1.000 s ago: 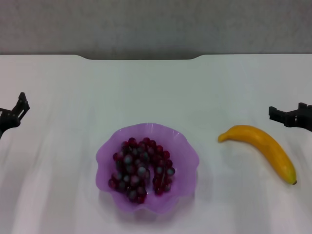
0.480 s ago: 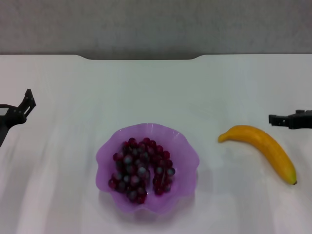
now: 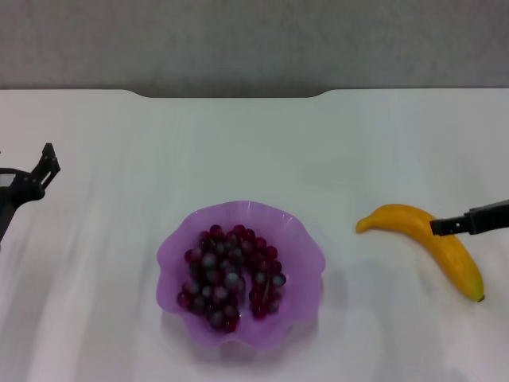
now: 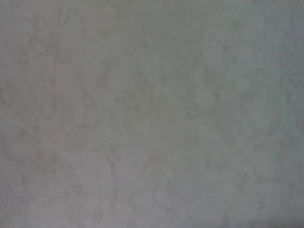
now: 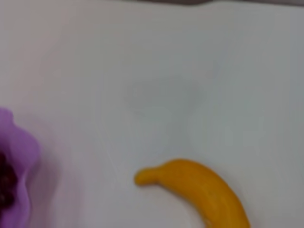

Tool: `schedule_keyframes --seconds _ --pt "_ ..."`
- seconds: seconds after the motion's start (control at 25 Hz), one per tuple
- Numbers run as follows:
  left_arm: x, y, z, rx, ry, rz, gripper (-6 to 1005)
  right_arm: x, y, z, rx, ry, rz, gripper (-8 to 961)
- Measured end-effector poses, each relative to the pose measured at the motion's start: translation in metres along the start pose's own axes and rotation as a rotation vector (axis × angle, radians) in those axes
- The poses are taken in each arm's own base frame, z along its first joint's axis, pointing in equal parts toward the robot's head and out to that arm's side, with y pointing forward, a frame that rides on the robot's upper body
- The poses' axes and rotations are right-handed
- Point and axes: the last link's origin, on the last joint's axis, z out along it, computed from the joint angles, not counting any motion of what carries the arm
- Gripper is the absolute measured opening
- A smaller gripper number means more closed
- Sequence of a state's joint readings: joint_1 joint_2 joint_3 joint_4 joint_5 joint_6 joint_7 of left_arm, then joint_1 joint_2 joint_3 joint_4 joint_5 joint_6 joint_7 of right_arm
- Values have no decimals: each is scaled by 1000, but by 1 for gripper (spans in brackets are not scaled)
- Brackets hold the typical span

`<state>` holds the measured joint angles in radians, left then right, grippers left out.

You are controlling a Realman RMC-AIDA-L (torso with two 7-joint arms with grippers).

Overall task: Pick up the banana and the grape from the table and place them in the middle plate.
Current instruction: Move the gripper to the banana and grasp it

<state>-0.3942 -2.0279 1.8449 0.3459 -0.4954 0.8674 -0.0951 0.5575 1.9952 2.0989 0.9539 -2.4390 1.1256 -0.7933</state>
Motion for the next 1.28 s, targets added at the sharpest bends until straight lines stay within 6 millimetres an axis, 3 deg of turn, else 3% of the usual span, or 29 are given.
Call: schedule_keyframes --seconds 0.24,0.4,0.88,1.28 --pt "2 2 3 -6 4 1 881 6 -17 -3 91 55 -3 892" --pt "2 2 3 -7 4 0 881 15 -21 6 116 62 7 891" --pt "3 3 4 -8 9 0 881 17 -17 23 134 49 -24 891" --pt "4 3 4 -9 12 2 880 20 3 46 107 41 -99 892"
